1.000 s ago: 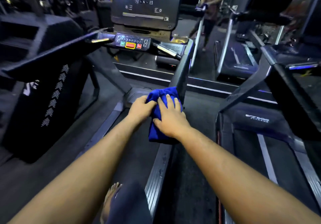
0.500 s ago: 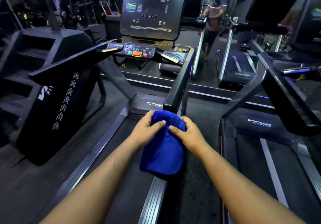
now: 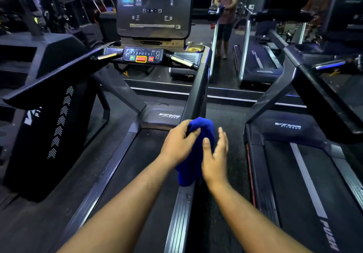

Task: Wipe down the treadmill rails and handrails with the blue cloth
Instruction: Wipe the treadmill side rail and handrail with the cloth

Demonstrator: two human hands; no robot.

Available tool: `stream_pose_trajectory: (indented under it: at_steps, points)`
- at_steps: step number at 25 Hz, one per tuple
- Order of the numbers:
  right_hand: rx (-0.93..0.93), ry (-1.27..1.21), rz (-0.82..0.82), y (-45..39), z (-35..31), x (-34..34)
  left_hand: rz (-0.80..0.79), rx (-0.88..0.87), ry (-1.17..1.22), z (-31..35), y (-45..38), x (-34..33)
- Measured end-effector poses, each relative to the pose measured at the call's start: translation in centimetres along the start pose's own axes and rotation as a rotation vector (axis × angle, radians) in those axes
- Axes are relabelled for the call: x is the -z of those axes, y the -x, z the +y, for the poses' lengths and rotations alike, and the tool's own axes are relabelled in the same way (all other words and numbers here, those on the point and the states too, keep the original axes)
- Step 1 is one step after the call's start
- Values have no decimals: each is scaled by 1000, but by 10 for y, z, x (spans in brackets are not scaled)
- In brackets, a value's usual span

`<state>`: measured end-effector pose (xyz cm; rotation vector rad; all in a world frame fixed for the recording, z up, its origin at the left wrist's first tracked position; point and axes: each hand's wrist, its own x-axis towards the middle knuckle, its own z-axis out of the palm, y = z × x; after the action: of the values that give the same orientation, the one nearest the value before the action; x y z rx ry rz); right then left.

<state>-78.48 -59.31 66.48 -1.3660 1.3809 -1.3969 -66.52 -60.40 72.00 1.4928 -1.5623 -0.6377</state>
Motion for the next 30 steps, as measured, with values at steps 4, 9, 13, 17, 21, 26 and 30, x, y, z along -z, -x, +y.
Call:
stream_pose_trajectory:
  at_steps: [4,9,13,17,21,26,30]
  points:
    - [58,27,-70,-56,-10,-31,75,-20,24,-1,-56,-6]
    - [80,210,-328,-108,-7,-63,162,218,111,-15,-87,5]
    - [174,-9,-446,-162,23,-52,90,271,72,-25,-107,-12]
    - [143,-157,-299,-170,44,-60,-23,272,12,-19,-129,-33]
    - [8,-148,-318,-130,32,-63,130,251,-119,-33,-132,-36]
    - [-9,-77,-332,-240,41,-74,186,213,-143,-50,-131,-36]
    - [19,-62,-326,-195,29,-66,156,223,-166,-48,-134,-36]
